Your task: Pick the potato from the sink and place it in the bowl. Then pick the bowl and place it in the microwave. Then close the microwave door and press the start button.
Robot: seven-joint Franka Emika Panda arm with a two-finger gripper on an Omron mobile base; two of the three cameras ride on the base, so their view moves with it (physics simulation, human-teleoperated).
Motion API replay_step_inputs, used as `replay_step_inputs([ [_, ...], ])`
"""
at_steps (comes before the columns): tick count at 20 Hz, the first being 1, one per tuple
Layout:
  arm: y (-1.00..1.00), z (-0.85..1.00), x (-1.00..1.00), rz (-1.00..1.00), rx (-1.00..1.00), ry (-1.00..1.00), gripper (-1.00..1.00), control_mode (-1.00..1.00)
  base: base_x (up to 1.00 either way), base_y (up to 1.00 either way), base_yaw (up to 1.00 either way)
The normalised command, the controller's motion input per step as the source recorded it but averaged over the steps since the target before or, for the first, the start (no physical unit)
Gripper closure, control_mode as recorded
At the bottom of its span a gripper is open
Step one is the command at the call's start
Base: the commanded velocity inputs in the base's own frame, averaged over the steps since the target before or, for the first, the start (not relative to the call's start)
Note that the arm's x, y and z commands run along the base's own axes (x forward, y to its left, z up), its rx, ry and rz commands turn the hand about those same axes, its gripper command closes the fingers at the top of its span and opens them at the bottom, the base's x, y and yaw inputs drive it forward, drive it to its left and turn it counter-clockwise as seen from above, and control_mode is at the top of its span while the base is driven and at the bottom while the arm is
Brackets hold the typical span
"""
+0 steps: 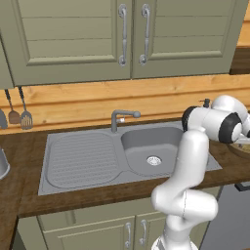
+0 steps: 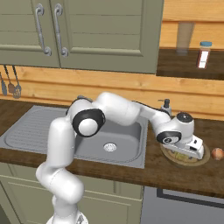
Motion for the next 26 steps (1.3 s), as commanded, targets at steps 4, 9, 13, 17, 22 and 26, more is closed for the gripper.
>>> replay_step_inputs([
  [4,0.21,0.28,-0.44,0.0,0.0,-0.15,-1.0,-1.0,0.0,0.0,0.0],
  [9,0.58,0.57,-0.38,0.01,-0.08,-0.19,-1.0,-1.0,0.0,0.0,0.0],
  [13,0.7,0.51,-0.2,0.03,-0.18,-0.04,-1.0,-1.0,0.0,0.0,0.0],
  [17,0.69,0.32,0.0,0.02,-0.2,0.12,-1.0,-1.0,0.0,0.0,0.0],
  [22,0.41,0.01,0.17,0.01,-0.15,0.2,-1.0,-1.0,0.0,0.0,0.0],
  [26,0.15,0.0,0.39,0.0,-0.05,0.25,-1.0,-1.0,0.0,0.0,0.0],
])
